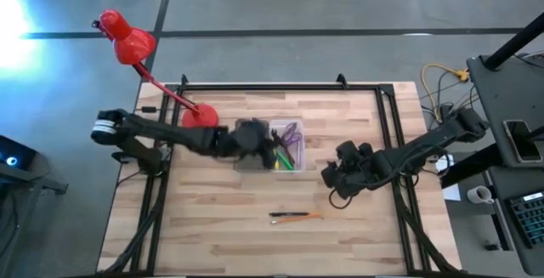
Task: Pick & place school supplies into a supply box
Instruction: Put the top black pen into the supply box, then put the yellow pencil into the supply box
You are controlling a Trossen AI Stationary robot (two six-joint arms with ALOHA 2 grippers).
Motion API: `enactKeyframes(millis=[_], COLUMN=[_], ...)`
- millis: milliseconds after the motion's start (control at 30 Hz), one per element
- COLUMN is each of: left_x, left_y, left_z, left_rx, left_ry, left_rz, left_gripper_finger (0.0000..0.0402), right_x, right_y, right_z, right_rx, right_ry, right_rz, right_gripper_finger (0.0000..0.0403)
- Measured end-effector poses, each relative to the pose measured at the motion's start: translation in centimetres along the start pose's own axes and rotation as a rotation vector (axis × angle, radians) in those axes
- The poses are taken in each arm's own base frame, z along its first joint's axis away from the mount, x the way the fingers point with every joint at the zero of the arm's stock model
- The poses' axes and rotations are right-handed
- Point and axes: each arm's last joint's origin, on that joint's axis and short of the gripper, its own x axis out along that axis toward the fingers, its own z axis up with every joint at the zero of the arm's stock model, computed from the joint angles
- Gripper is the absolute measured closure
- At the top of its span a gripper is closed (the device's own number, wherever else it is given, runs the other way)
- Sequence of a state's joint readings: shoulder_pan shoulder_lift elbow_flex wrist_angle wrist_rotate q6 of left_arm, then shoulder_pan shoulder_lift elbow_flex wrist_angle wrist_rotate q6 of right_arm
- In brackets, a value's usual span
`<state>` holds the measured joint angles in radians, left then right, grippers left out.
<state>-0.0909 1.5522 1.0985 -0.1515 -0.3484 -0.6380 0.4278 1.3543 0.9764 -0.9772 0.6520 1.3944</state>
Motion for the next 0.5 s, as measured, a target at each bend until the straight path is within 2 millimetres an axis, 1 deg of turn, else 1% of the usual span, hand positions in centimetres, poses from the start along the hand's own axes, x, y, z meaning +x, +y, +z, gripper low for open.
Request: enactKeyframes(millis=[67,133,167,200,267,367,433,500], left_x=[0.6,2.3,3.0,3.3,4.3,6.4,7.0,6.7], left_y=[2.0,4.0,4.6,4.7,5.1,5.9,6.2,5.4], left_z=[1.3,0.9,1.0,1.5,1.4,-0.3,-1.3,-0.4], left_rx=[-0.094,-0.142,-0.166,-0.204,-0.259,-0.342,-0.384,-0.405], left_ry=[-0.041,0.006,0.016,-0.005,-0.012,0.042,0.100,0.060], left_rz=[0.060,0.110,0.100,0.077,0.102,0.161,0.166,0.097], left_gripper_finger=[0.0390,0.0390,0.0389,0.0384,0.0372,0.0353,0.0339,0.0325], right_x=[-0.3,-0.5,-0.6,-0.6,-0.7,-0.6,-0.5,-0.4], right_y=[-0.3,-0.4,-0.5,-0.5,-0.6,-0.5,-0.4,-0.3], right_z=[0.3,0.5,0.6,0.6,0.7,0.6,0.6,0.4], right_rx=[0.023,0.036,0.038,0.039,0.038,0.045,0.066,0.055], right_ry=[-0.033,-0.051,-0.054,-0.058,-0.060,-0.061,-0.057,-0.037], right_rz=[0.001,0.008,0.009,0.011,0.009,0.008,0.008,0.014], right_gripper_finger=[0.0179,0.0179,0.0179,0.0179,0.0179,0.0179,0.0179,0.0179])
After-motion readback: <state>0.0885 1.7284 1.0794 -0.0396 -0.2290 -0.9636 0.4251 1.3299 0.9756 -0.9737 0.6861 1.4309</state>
